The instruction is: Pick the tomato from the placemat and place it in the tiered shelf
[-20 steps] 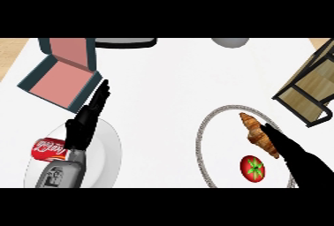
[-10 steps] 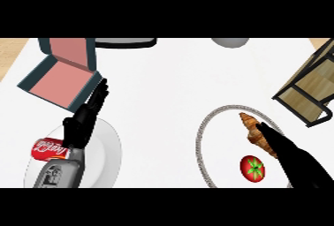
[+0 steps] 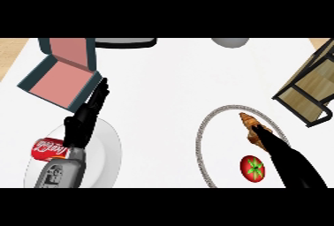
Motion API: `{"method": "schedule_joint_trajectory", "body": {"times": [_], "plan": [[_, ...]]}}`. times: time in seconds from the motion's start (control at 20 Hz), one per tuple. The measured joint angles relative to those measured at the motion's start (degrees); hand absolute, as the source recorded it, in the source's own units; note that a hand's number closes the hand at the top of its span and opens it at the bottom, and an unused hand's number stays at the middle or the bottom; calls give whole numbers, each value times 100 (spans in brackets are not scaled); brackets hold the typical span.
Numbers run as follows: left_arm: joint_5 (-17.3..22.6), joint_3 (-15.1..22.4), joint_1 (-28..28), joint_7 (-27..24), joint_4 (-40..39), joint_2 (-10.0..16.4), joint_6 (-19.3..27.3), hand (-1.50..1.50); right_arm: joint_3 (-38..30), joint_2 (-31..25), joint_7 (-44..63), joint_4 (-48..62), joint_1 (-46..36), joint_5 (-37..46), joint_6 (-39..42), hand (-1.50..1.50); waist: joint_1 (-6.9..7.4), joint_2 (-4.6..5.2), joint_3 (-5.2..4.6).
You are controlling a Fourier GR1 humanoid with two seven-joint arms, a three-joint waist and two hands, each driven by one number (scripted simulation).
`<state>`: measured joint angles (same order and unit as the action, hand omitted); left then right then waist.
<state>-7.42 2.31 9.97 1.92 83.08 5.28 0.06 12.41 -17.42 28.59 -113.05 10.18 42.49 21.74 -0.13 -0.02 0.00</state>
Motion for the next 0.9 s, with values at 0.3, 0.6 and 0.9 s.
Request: {"method": "schedule_joint_trajectory", "body": {"times": [0.3,0.6,0.9], "plan": [[-39,-24,-83,-21,78,-33,-68,0,48,219,-273,260,65,249,-133,-150,1,0,2],[-23,-154,-26,-83,-41,9,-162,0,35,325,-536,556,45,433,-198,150,-2,-15,-16],[-59,-126,-63,30,133,-27,-164,0,174,97,-880,551,130,760,-160,150,5,-31,-32]]}}
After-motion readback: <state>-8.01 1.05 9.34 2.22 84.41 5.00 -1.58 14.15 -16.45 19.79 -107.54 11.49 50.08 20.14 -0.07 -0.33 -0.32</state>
